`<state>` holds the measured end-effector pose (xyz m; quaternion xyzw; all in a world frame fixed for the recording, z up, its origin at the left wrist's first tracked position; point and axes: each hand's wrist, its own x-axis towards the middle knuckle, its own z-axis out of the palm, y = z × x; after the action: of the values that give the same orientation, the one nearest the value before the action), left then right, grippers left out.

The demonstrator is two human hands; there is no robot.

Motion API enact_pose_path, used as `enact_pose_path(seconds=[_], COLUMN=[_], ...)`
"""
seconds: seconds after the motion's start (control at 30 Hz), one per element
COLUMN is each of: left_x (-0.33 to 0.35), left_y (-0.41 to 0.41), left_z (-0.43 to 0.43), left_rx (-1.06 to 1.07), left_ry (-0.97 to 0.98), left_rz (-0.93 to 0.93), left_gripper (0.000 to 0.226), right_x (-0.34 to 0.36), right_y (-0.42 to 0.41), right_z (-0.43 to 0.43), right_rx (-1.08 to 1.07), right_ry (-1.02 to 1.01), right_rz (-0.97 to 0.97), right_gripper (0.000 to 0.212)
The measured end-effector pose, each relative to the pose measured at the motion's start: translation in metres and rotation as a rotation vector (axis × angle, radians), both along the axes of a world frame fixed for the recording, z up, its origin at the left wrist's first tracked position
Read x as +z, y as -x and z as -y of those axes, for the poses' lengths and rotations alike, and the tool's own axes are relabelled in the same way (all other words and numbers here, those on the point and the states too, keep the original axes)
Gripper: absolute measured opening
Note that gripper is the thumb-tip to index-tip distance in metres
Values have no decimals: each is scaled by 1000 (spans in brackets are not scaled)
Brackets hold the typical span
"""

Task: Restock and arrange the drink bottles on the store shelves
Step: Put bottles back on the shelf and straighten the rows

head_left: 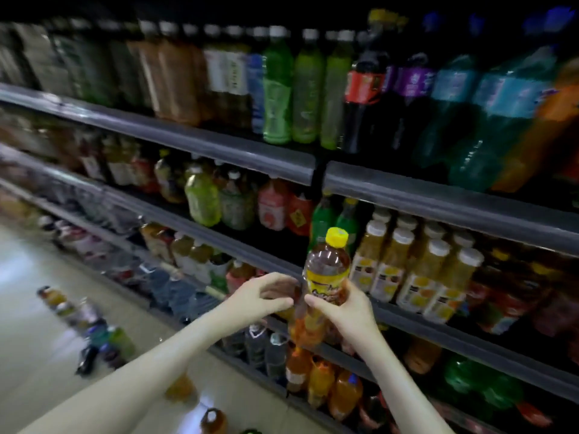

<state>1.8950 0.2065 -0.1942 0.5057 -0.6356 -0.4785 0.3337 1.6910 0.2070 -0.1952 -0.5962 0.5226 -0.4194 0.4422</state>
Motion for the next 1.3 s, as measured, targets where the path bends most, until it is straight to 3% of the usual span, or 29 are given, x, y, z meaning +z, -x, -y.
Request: enact_pose_path(seconds=[0.23,0.53,0.77,1.03,1.3], left_x=[38,104,105,111,132], left_y=[-142,-318,-380,-440,-529], left_z=[-54,-48,-15,69,152], left_rx=[260,358,290,256,399], left_ry=[185,389,484,652,736], left_rz=[-67,138,202,318,278], left_gripper=[30,32,44,67,55], right_x=[50,111,115,124,163], right_y=[-161,-360,-421,-494,-558], right_z=[3,6,33,114,213], right_rx=[171,155,63,-66,-209], right_ry=[111,222,242,401,581], right_rz=[51,111,156,300,334], right_gripper=[29,27,21,31,48])
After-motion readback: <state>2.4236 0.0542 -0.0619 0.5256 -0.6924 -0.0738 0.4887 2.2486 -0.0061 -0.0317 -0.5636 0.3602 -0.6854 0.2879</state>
